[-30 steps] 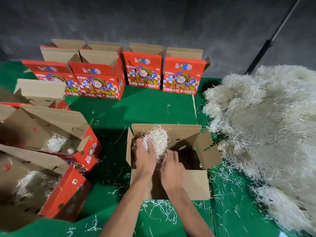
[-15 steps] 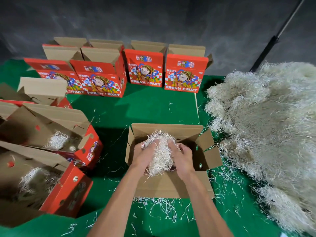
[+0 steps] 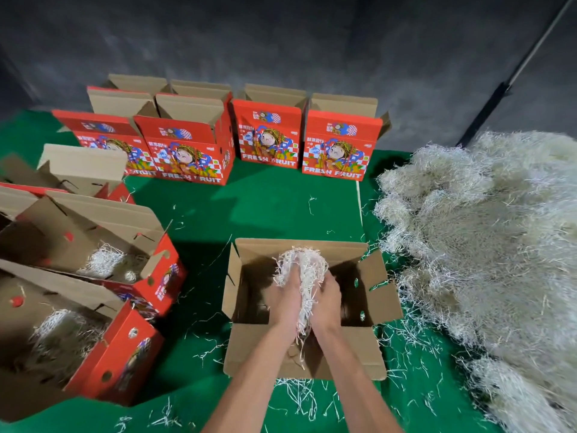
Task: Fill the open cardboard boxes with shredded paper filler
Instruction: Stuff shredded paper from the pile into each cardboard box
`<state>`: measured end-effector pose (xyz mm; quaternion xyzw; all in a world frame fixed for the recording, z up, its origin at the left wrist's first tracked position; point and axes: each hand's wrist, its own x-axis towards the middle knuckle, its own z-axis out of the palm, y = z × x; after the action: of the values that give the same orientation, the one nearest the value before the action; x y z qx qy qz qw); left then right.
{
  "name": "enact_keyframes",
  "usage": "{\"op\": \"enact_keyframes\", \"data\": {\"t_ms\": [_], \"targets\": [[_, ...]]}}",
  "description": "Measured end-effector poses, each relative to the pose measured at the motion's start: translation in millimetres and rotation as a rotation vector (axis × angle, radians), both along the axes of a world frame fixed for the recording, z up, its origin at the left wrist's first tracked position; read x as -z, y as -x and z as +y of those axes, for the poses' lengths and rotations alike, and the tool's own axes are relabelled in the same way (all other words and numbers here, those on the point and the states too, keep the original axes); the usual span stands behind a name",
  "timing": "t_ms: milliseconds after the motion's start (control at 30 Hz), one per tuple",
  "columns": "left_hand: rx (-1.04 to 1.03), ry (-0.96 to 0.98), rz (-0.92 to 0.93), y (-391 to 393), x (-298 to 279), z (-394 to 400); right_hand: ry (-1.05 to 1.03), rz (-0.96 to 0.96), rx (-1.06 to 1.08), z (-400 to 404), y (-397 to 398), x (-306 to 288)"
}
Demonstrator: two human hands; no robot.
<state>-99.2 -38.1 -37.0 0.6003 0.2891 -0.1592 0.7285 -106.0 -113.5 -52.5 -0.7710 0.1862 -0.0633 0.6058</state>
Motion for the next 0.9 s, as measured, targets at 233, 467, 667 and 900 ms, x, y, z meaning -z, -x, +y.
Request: {"op": "enact_keyframes", "data": {"t_ms": [233, 467, 667, 900], "targets": [[-0.064, -0.145, -0.022, -11, 8, 32, -0.164, 0.009, 0.103, -38, -4, -5], [-0.21, 0.204, 0.122, -16, 4, 39, -0.428, 0.207, 0.205, -36, -13, -9], [-0.153, 0.325, 0.111, -18, 3, 45, -0.513, 0.213, 0.253, -40, -17, -9], [-0.175, 0.355, 0.1, -25, 7, 51, -0.545, 0.277, 0.237, -58, -17, -6]]}}
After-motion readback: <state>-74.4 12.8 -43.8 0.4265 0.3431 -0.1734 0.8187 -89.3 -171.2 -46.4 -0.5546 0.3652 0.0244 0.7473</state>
